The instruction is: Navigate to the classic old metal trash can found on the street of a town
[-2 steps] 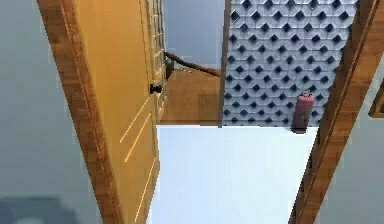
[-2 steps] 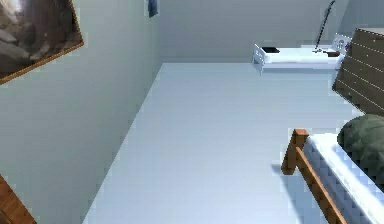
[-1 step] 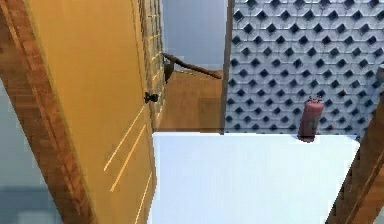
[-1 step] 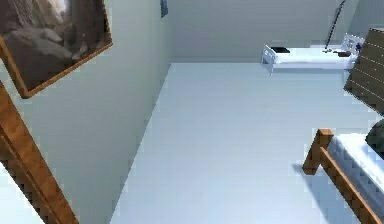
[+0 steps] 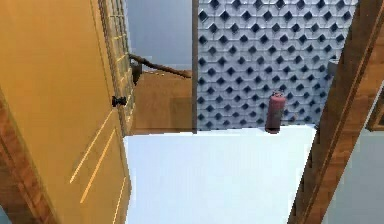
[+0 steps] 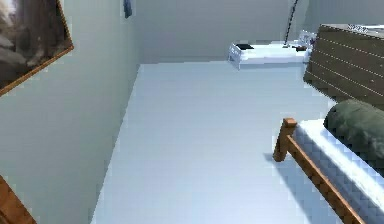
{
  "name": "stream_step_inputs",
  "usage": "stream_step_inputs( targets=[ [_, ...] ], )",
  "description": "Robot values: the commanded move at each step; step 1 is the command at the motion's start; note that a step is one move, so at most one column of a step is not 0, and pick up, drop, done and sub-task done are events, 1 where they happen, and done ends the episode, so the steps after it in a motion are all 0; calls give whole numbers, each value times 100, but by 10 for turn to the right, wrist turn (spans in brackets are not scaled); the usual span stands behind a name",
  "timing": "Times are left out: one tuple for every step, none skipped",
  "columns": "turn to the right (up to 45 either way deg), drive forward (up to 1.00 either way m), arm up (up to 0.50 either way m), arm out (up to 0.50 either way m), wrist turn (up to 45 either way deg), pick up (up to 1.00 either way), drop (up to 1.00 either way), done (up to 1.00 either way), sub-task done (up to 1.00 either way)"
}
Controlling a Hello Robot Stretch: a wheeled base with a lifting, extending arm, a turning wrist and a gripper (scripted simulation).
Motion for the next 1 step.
stream_step_inputs(
  targets=[
    [0,100,0,0,0,0,0,0,0]
  ],
)
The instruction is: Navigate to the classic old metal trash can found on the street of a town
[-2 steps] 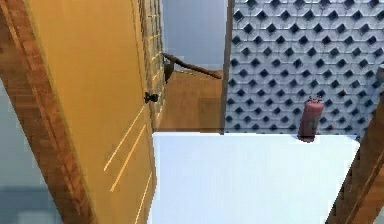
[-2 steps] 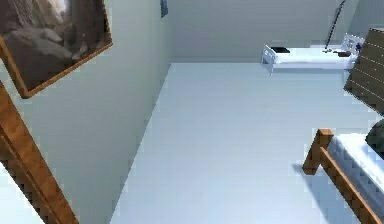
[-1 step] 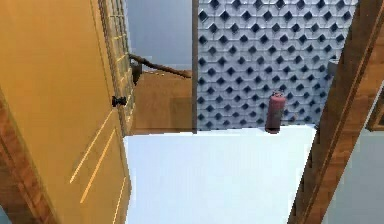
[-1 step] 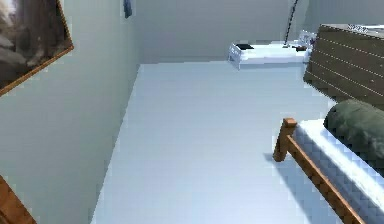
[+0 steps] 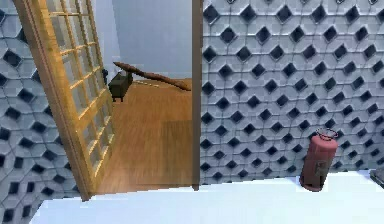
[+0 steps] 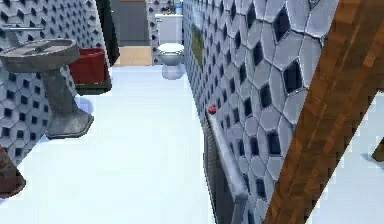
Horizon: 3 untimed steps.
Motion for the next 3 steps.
stream_step_inputs(
  targets=[
    [0,20,0,0,0,0,0,0,0],
    [-180,0,0,0,0,0,0,0,0],
    [0,45,0,0,0,0,0,0,0]
  ],
)
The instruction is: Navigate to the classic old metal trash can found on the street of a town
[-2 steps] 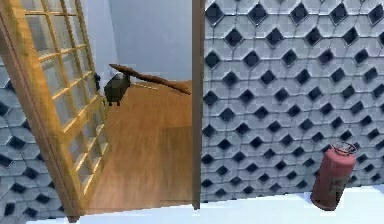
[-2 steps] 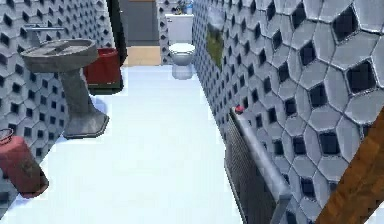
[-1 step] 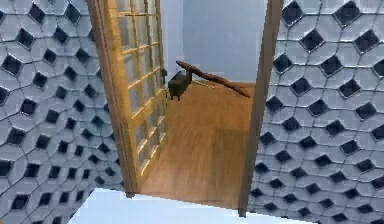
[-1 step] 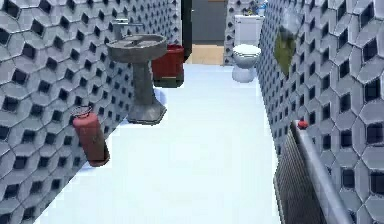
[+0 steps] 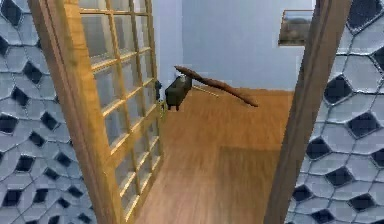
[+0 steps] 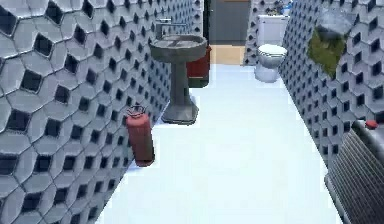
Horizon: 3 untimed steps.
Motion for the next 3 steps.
stream_step_inputs(
  targets=[
    [-120,0,0,0,0,0,0,0,0],
    [0,50,0,0,0,0,0,0,0],
    [210,0,0,0,0,0,0,0,0]
  ],
)
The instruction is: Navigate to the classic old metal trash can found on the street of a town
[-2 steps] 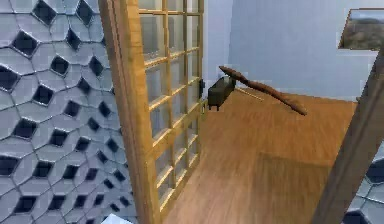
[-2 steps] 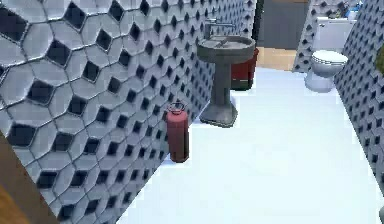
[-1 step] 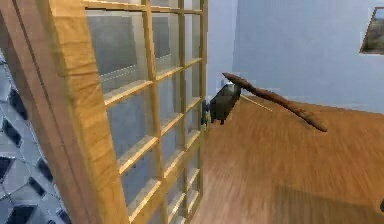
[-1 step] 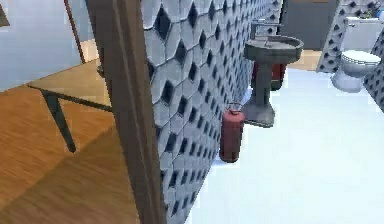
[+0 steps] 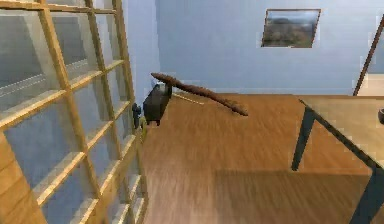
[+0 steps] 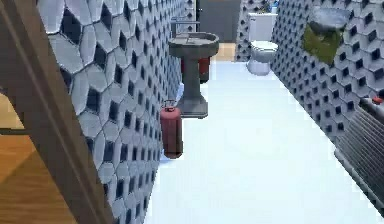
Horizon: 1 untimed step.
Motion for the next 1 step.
stream_step_inputs(
  targets=[
    [0,60,0,0,0,0,0,0,0]
  ],
)
